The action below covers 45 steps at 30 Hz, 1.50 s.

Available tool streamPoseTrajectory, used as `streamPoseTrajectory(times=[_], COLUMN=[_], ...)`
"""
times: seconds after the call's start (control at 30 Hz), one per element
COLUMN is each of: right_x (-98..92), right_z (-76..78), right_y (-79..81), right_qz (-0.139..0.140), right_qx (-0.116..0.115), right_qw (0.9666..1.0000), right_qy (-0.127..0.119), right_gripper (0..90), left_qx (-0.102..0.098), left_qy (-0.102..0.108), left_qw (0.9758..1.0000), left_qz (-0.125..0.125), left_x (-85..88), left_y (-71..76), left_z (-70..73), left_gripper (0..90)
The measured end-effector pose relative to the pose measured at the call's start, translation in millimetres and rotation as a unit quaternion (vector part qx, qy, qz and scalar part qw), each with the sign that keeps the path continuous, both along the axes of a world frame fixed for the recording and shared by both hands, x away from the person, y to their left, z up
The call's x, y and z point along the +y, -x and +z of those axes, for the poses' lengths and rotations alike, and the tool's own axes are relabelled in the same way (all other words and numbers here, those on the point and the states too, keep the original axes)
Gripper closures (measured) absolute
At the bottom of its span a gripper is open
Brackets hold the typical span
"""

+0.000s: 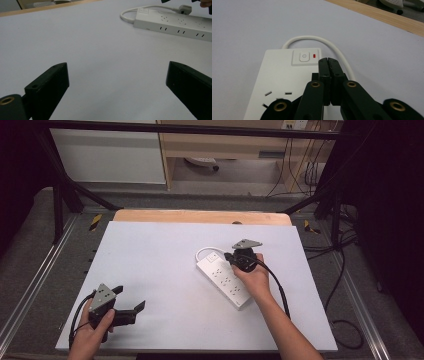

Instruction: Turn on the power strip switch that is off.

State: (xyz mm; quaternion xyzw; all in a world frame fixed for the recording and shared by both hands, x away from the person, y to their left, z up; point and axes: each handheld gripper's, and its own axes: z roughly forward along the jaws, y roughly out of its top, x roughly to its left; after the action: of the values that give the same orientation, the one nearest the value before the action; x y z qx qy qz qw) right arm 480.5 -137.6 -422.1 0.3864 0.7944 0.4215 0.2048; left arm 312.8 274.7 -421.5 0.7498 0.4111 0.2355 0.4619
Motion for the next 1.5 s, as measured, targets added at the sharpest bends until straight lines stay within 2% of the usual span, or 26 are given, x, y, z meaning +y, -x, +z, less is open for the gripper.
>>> streamPoseTrajectory(times=[0.13,0.47,0.67,1.5], right_x=[0.3,2.6,5.2,10.2], right_z=[-0.7,-4.1,-6.3,-11.7], right_y=[0.1,1.4,1.5,1.3], right_qz=[0.003,0.011,0.024,0.029], right_qx=[-0.002,0.008,0.017,0.028], right_qw=[1.0,0.9999,0.9995,0.9992], right_qy=[0.001,-0.001,0.008,0.008], right_gripper=[90.0,90.0,90.0,90.0], left_qx=[0.0,0.001,0.002,0.002], left_qy=[-0.001,-0.001,-0.001,-0.001], left_qw=[1.0,1.0,1.0,1.0], left_qz=[0.0,0.001,0.001,0.0], left_x=[-0.2,0.1,0.0,0.1], left_y=[0.0,0.1,0.1,0.1], left_z=[-0.1,-0.3,-0.3,-0.3], left_gripper=[4.7,4.7,4.7,4.7])
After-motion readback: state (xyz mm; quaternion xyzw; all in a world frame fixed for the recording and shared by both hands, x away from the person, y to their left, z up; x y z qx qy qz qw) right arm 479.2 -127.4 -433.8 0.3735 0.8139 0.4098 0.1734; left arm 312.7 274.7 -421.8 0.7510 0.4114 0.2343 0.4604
